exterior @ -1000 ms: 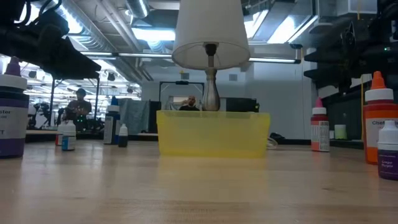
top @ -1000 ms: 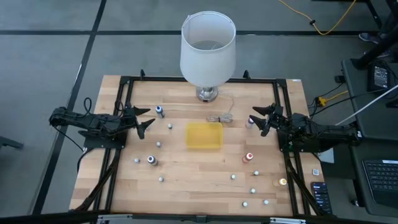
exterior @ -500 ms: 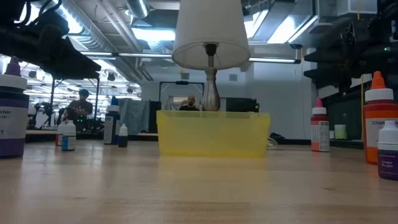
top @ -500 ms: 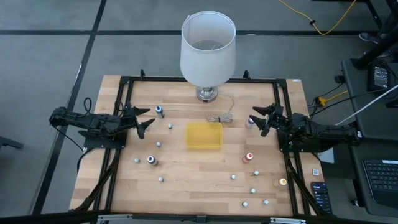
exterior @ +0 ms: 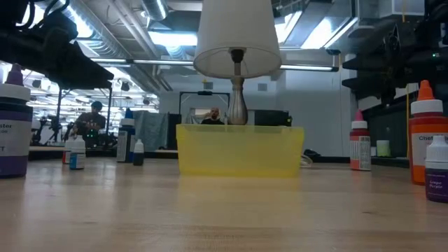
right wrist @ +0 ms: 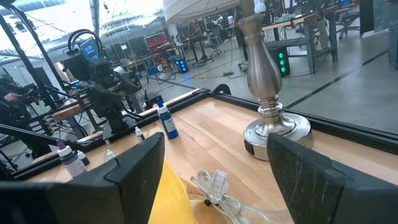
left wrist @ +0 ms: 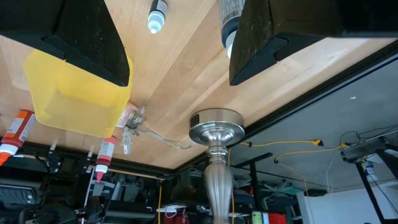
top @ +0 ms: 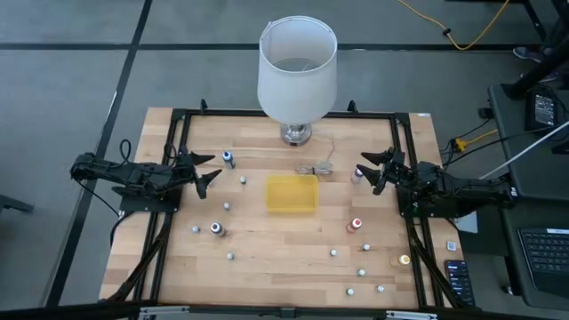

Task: Pick & Place food coloring
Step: Put the top left small red food coloring bottle into the yellow bin

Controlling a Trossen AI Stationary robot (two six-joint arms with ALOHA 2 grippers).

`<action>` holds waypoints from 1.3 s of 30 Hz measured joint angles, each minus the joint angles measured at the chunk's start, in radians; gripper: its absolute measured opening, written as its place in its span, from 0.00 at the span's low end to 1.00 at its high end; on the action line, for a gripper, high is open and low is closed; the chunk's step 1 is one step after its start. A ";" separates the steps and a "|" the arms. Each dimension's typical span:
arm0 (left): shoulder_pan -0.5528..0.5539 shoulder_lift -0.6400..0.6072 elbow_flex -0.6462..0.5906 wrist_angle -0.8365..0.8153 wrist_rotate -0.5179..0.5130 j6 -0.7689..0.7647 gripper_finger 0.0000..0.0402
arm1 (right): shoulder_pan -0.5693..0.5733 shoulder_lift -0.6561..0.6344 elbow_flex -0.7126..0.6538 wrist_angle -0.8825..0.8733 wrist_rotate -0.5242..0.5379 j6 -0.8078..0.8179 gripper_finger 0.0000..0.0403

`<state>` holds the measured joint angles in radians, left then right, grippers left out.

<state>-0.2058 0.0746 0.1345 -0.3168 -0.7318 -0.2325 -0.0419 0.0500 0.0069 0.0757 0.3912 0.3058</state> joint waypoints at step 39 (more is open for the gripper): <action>0.000 0.010 0.048 0.049 -0.035 -0.097 0.67 | 0.000 0.000 0.000 0.000 0.000 0.000 0.70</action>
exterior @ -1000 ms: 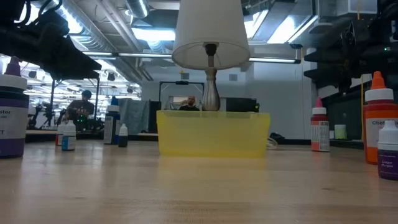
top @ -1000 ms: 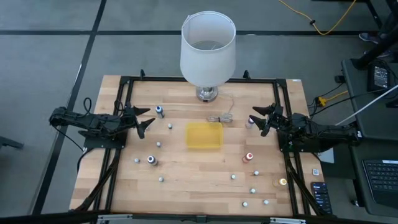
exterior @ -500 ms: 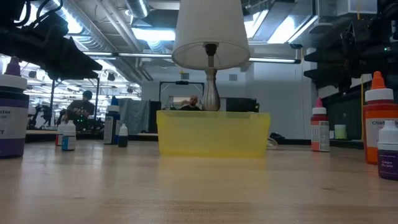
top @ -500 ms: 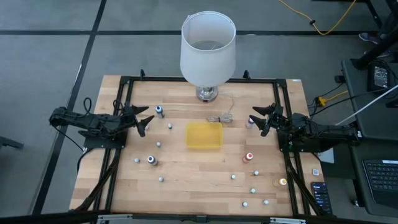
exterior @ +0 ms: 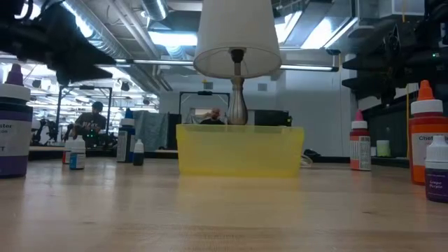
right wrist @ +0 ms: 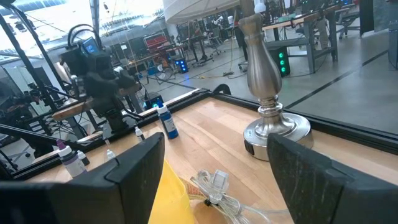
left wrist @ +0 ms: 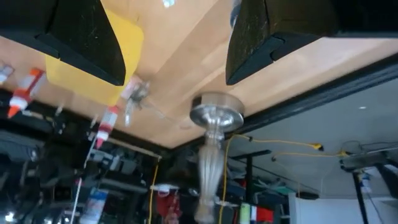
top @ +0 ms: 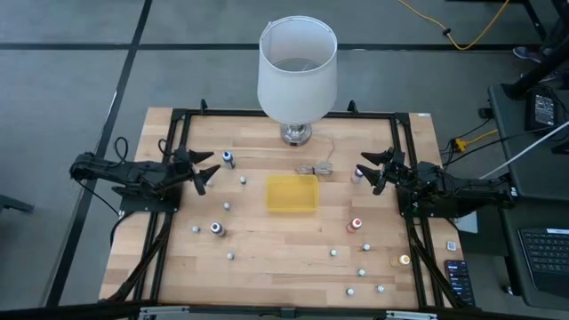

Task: Pick & Place food coloring
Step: Put the top left small red food coloring bottle into the yellow bin

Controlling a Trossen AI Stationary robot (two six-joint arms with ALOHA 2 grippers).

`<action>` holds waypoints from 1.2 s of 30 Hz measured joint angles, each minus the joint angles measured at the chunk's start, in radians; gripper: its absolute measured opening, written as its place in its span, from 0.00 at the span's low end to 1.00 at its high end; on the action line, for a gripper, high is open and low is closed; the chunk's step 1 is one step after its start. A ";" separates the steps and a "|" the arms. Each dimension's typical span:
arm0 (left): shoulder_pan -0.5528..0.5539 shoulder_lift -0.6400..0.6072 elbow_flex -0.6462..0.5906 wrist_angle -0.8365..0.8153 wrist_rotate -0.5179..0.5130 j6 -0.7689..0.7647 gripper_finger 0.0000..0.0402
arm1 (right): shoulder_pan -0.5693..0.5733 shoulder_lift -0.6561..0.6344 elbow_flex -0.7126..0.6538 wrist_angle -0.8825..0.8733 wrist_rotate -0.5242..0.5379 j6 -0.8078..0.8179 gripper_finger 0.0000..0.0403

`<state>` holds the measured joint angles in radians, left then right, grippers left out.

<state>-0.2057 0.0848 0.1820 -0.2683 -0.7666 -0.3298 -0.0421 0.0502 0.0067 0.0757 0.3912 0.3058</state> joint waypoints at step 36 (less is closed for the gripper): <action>0.057 0.818 0.813 -0.549 -0.279 -0.599 0.67 | 0.000 0.000 0.000 0.000 0.000 0.000 0.70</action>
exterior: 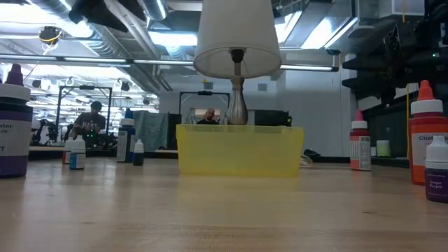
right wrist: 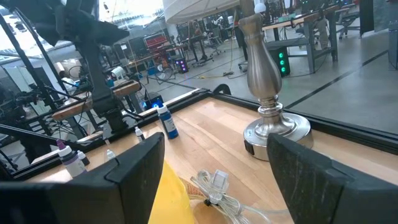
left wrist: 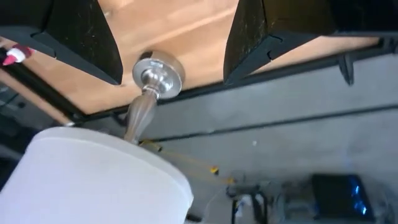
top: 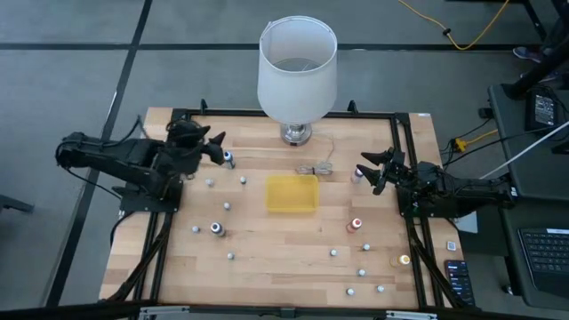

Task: Pick & Place food coloring
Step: Put the top left small red food coloring bottle into the yellow bin

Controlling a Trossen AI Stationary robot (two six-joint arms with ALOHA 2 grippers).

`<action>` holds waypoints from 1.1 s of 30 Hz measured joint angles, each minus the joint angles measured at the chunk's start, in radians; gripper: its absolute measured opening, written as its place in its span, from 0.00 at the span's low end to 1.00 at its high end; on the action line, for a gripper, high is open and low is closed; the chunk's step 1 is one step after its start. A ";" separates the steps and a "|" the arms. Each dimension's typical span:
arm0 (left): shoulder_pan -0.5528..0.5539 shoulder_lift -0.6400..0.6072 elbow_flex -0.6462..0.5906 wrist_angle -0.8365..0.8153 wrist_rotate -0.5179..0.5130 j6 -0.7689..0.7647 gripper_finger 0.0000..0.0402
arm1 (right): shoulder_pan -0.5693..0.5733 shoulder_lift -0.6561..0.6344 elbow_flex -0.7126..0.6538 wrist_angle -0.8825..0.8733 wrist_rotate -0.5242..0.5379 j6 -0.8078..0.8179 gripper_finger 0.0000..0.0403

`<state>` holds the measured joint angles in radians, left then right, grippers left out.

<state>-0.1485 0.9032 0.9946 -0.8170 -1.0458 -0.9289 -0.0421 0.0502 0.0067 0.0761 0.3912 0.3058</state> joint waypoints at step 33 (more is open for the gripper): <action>0.127 0.387 0.304 -0.754 0.710 -0.224 0.67 | 0.000 0.000 0.000 0.000 0.000 0.000 0.70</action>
<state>-0.0215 1.2901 1.2987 -1.5707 -0.3363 -1.1529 -0.0422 0.0498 0.0071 0.0757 0.3912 0.3058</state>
